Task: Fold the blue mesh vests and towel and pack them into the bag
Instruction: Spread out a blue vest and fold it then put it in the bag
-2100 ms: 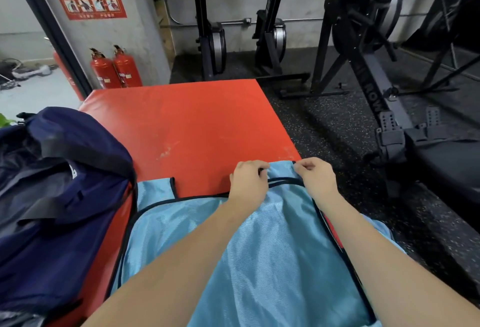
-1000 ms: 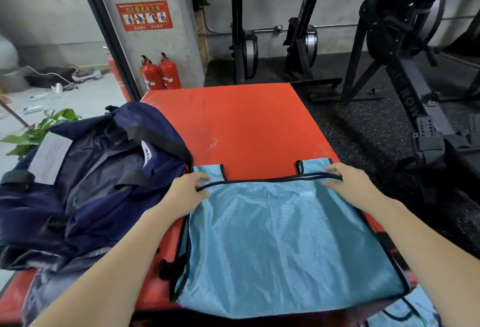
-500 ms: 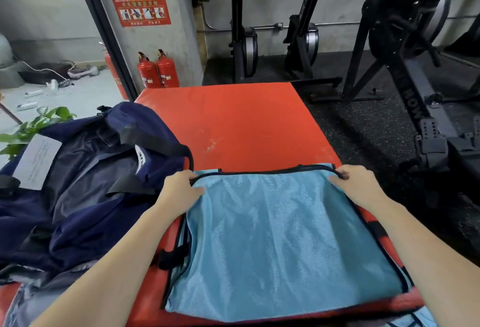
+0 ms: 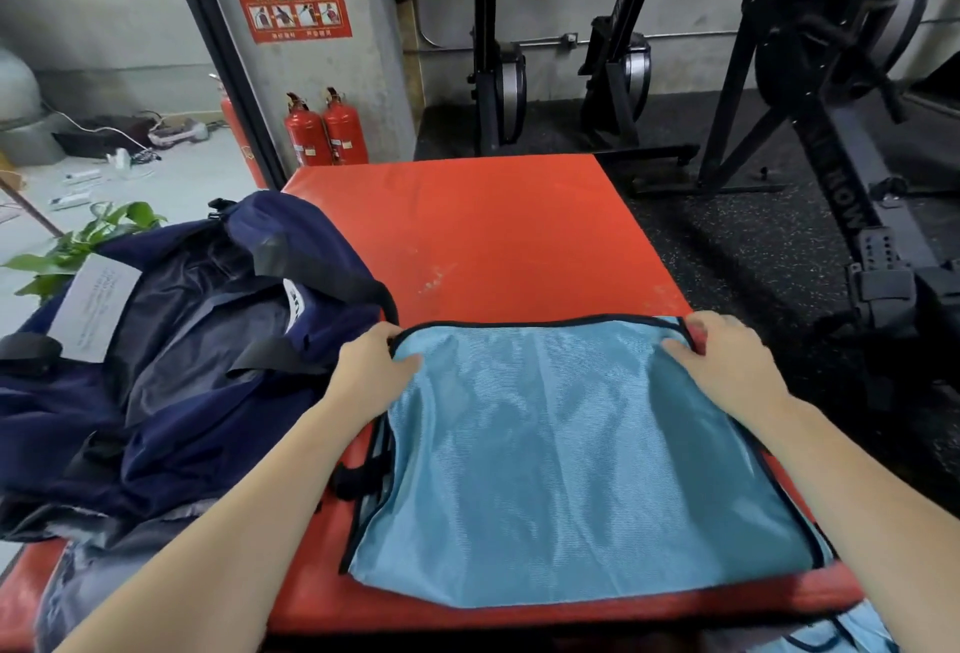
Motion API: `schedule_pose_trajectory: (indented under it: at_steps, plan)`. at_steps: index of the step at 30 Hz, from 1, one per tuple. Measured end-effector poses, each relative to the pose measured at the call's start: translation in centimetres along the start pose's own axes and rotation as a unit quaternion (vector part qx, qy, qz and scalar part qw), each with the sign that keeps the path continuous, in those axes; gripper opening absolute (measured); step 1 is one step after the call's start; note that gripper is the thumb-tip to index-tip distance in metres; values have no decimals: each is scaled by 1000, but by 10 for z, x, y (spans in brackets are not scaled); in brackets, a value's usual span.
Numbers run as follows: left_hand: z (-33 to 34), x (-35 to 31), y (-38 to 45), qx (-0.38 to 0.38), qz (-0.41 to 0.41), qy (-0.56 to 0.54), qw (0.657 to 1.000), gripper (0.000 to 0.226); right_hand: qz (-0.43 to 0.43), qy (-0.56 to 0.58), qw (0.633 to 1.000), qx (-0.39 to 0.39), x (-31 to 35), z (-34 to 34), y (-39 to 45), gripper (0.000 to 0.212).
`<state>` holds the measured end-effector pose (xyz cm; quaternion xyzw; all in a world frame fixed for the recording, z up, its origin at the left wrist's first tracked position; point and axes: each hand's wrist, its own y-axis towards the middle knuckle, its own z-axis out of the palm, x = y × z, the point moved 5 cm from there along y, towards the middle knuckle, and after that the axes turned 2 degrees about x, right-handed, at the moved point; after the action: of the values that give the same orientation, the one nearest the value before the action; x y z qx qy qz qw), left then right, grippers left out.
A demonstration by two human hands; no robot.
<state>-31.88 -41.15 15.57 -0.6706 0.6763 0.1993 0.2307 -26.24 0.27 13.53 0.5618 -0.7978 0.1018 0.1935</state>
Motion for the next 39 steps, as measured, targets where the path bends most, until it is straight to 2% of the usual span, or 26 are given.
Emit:
schedule_pose_trajectory:
  at_steps: [3, 5, 7, 10, 12, 14, 16, 20, 23, 25, 27, 29, 31, 32, 34, 36, 39]
  plan:
    - [-4, 0, -14, 17, 13, -29, 999, 44, -76, -44, 996, -25, 26, 2, -25, 47]
    - [-9, 1, -26, 47, 13, -41, 998, 46, -143, -45, 988, 24, 48, 16, -52, 54]
    - [-12, 8, -37, 89, 2, -44, 995, 66, -188, -62, 977, 78, 65, 35, -82, 61]
    - [-17, 21, -56, 180, -8, -20, 983, 88, -209, -81, 968, 111, 76, 50, -111, 80]
    - [-20, 27, -71, 232, 12, 16, 972, 91, -218, -101, 965, 108, 76, 54, -117, 90]
    - [-24, 32, -82, 246, 39, 54, 967, 83, -219, -115, 964, 96, 74, 58, -118, 91]
    - [-30, 36, -86, 220, 50, 64, 972, 70, -215, -124, 964, 91, 73, 61, -120, 89]
    - [-57, 46, -85, 83, 63, 73, 992, 46, -216, -124, 964, 92, 73, 61, -121, 84]
    - [-63, 55, -93, 48, 65, 83, 993, 41, -221, -127, 963, 88, 73, 61, -122, 81]
    - [-64, 52, -101, -6, 94, 137, 986, 40, -222, -129, 962, 90, 73, 60, -123, 78]
    - [-65, 44, -115, -66, 123, 121, 983, 33, -222, -131, 962, 93, 73, 59, -125, 75]
    - [-60, 37, -131, -82, 123, 65, 987, 25, -223, -129, 962, 94, 74, 58, -125, 78]
    - [-49, 36, -149, -69, 93, 53, 992, 16, -226, -128, 961, 95, 74, 58, -125, 84]
    - [-40, 37, -158, -52, 74, 65, 994, 18, -227, -129, 960, 98, 74, 58, -125, 86]
    - [-25, 40, -173, -11, 29, 95, 995, 44, -227, -132, 959, 103, 74, 58, -126, 83]
    - [-15, 40, -181, -6, 16, 91, 996, 61, -225, -133, 960, 102, 75, 57, -127, 79]
    - [-15, 33, -186, -30, 38, 34, 998, 60, -225, -135, 960, 102, 77, 55, -128, 78]
